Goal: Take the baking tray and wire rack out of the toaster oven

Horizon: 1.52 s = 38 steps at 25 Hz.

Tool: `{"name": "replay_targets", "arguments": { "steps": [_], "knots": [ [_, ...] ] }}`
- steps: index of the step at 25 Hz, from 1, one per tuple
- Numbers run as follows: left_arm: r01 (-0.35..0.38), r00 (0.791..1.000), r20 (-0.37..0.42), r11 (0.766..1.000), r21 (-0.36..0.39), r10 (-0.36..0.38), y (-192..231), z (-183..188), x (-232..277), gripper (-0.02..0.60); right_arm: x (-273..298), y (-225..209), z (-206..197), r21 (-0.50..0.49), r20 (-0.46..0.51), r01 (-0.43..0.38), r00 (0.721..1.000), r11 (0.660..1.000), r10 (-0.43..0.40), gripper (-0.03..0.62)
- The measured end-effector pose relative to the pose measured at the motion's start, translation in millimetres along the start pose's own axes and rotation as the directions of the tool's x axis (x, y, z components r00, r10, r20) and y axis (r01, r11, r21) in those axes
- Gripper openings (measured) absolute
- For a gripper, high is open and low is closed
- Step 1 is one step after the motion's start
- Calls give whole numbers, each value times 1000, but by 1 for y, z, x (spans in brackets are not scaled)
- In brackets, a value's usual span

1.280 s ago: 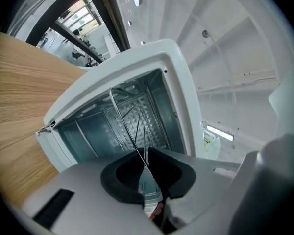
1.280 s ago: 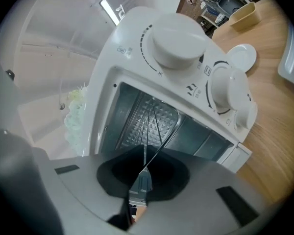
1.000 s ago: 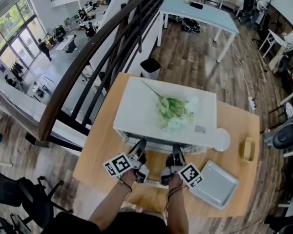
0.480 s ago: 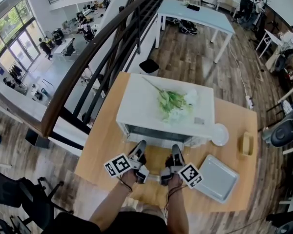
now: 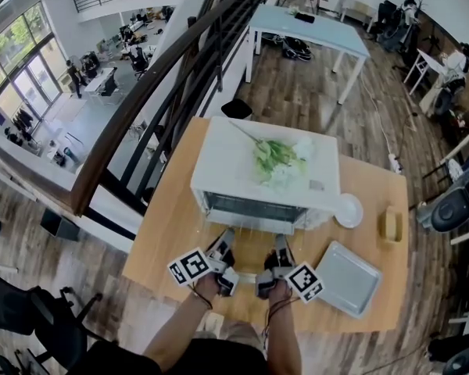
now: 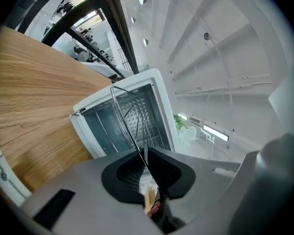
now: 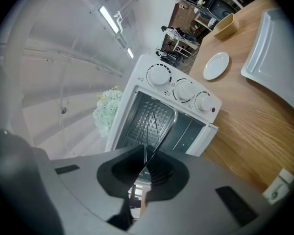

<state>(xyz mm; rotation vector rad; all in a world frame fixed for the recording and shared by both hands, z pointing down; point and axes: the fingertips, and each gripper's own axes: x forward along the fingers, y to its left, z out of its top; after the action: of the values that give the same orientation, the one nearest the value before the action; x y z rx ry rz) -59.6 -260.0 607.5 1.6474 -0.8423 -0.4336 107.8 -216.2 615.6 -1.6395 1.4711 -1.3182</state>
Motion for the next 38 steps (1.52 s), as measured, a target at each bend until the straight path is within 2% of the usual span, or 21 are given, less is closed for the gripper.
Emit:
{"name": "replay_targets", "arguments": {
  "steps": [16,23,26,38],
  "knots": [
    [-2,999,-35,1000,10,2,-1,-20,-49,25,-50,-1,-25,21,35,5,999,1000,-6,9],
    [19,999,-46,999,32,-18,-3,-23,-65,23,-66,0,-36,25,47,1,999,1000,-2,8],
    [9,999,-51,1000,18,-8,-2,-26,-74,23,-75,1,-41,29,54,1,999,1000,-3,8],
    [57,994,-97,997,48,-52,-16,-39,-100,18,-113,4,-54,53,108,-4,994,999,-2,3]
  ]
}}
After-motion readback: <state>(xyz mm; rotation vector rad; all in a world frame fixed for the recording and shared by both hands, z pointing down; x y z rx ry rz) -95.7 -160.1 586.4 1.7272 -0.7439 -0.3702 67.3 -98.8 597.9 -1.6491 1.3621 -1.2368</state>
